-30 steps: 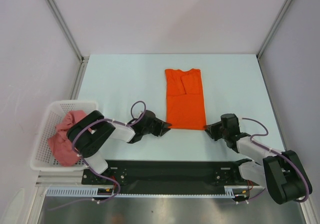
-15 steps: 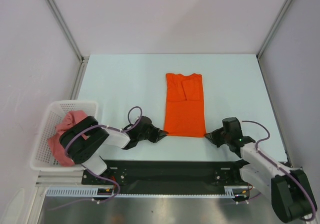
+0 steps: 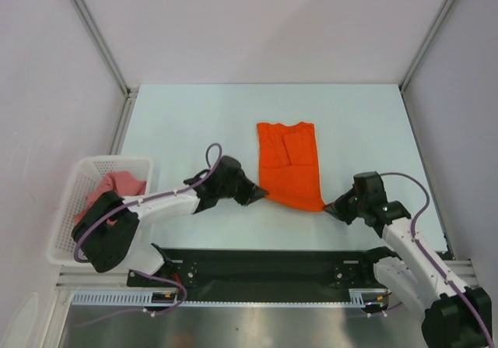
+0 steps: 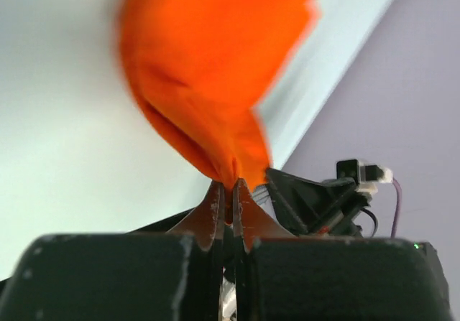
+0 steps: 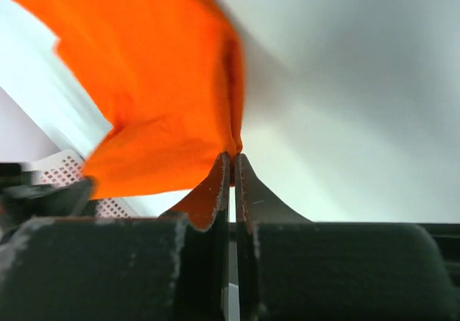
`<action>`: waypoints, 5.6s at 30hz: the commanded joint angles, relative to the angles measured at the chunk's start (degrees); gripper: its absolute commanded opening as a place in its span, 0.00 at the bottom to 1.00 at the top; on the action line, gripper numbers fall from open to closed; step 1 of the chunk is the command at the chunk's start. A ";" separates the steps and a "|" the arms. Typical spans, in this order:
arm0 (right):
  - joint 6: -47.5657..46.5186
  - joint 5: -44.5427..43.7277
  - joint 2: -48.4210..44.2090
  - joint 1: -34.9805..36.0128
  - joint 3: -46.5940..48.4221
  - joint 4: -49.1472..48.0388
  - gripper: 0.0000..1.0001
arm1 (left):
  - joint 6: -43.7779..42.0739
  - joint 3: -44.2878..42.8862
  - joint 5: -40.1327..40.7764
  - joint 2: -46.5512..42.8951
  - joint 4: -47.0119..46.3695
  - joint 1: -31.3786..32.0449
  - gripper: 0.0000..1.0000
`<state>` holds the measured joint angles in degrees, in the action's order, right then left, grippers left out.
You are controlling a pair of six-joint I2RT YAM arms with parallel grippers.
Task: Fold and stack the t-shirts
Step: Fold the tshirt, then neatly place the folded tshirt to the corner
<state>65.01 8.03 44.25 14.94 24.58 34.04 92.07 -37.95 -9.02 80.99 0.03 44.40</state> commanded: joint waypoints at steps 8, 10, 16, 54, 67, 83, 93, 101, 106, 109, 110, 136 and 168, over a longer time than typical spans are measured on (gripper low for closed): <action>-16.76 3.39 29.63 -5.26 27.78 -11.54 0.00 | -18.15 -25.76 1.02 11.53 11.13 -9.33 0.00; -17.11 3.92 34.13 -6.58 34.02 -12.42 0.00 | -18.42 -28.47 -0.55 13.92 9.82 -11.96 0.00; -19.13 6.56 51.18 -8.17 50.09 -12.68 0.00 | -19.74 -37.95 -5.47 24.20 6.82 -16.36 0.00; -16.68 15.17 81.43 -13.53 77.64 -16.99 0.00 | -15.43 -62.32 -10.85 52.42 -6.27 -24.45 0.03; -29.86 14.28 79.77 -14.41 82.15 -9.07 0.47 | -46.98 -76.58 -8.36 46.90 20.72 -26.12 0.52; -6.92 36.44 93.38 -11.51 71.66 -49.68 0.40 | -34.14 -73.12 -25.09 62.18 -8.04 -24.27 0.44; -13.32 41.36 88.92 -18.63 70.87 -40.57 0.42 | -49.43 -74.38 -21.31 49.39 12.97 -25.95 0.50; -23.28 40.47 71.78 -13.55 58.44 -28.64 0.47 | -49.20 -55.77 -22.35 36.87 7.89 -20.33 0.49; -16.78 42.67 71.94 -8.61 46.81 -40.43 0.38 | -44.70 -51.08 -25.79 41.95 0.94 -17.42 0.42; -15.97 42.77 73.34 -9.92 39.95 -46.25 0.31 | -47.50 -49.59 -24.91 43.81 1.02 -17.77 0.41; -16.67 43.20 73.70 -10.63 38.80 -47.22 0.31 | -49.43 -48.89 -25.00 45.29 1.11 -17.77 0.41; -19.65 43.55 80.21 -12.38 49.08 -42.14 0.42 | -57.52 -46.78 -24.21 44.35 6.38 -19.79 0.48; -38.92 32.75 90.31 -12.13 73.16 -15.85 0.61 | -60.25 -11.44 -20.16 -11.12 19.92 -27.26 0.57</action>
<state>25.06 41.19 134.10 1.19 100.20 17.41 31.97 -49.98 -29.08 70.70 20.69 18.59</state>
